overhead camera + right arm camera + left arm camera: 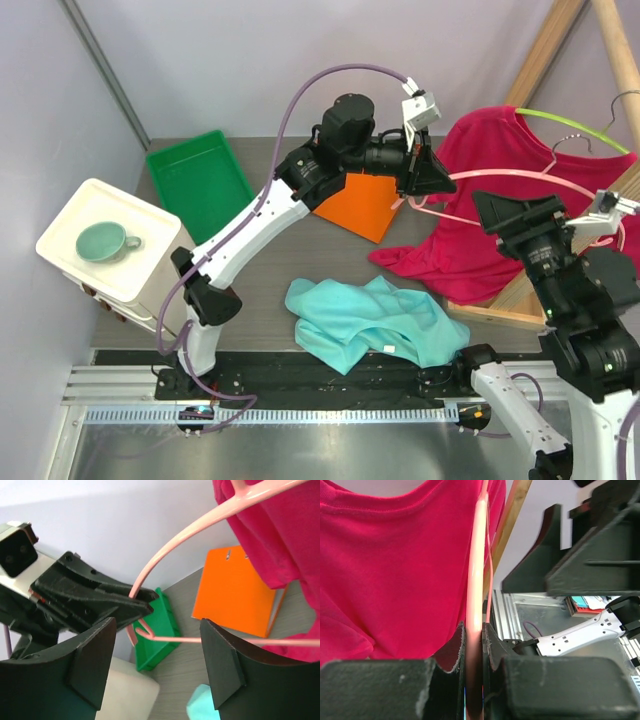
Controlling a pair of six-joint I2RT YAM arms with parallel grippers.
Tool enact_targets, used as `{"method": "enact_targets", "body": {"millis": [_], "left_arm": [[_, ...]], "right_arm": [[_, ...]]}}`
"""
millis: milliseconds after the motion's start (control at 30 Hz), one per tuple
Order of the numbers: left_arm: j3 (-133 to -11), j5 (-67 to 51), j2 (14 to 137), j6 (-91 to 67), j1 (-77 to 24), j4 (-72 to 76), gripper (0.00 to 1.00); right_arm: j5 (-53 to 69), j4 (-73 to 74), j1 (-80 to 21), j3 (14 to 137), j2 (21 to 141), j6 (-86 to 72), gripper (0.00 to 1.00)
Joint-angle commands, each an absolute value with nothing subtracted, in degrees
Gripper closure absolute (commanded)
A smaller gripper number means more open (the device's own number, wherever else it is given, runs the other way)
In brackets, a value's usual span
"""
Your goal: Remove the t-shirt from the hanger
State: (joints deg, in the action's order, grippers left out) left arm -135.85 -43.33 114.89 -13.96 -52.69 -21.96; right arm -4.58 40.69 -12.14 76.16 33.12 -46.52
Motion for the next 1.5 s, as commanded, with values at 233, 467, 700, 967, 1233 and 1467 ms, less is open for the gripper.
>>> {"method": "enact_targets", "body": {"millis": [233, 467, 700, 967, 1233, 1467], "left_arm": [[-135.0, -39.7, 109.5, -12.6, -54.8, -22.0, 1.00], [-135.0, -38.3, 109.2, -12.0, -56.3, -22.5, 1.00], [-135.3, -37.9, 109.1, -11.6, -57.2, -23.5, 1.00], [-130.9, -35.3, 105.0, -9.9, -57.2, -26.8, 0.59], [-121.4, -31.6, 98.6, -7.1, -56.4, -27.5, 0.49], [-127.3, -32.8, 103.3, -7.8, -56.0, -30.8, 0.53]], "right_arm": [[-4.0, 26.8, -11.6, 74.4, 38.1, -58.2, 0.35], [-3.0, 25.0, -11.6, 71.1, 38.1, -61.5, 0.50], [-4.8, 26.2, -11.7, 72.0, 38.3, -64.9, 0.76], [-6.5, 26.1, -11.7, 72.2, 37.7, -70.7, 0.99], [-7.5, 27.0, -11.6, 72.8, 36.2, -72.7, 0.99], [-7.1, 27.8, -11.7, 74.4, 36.7, -73.7, 0.99]]}}
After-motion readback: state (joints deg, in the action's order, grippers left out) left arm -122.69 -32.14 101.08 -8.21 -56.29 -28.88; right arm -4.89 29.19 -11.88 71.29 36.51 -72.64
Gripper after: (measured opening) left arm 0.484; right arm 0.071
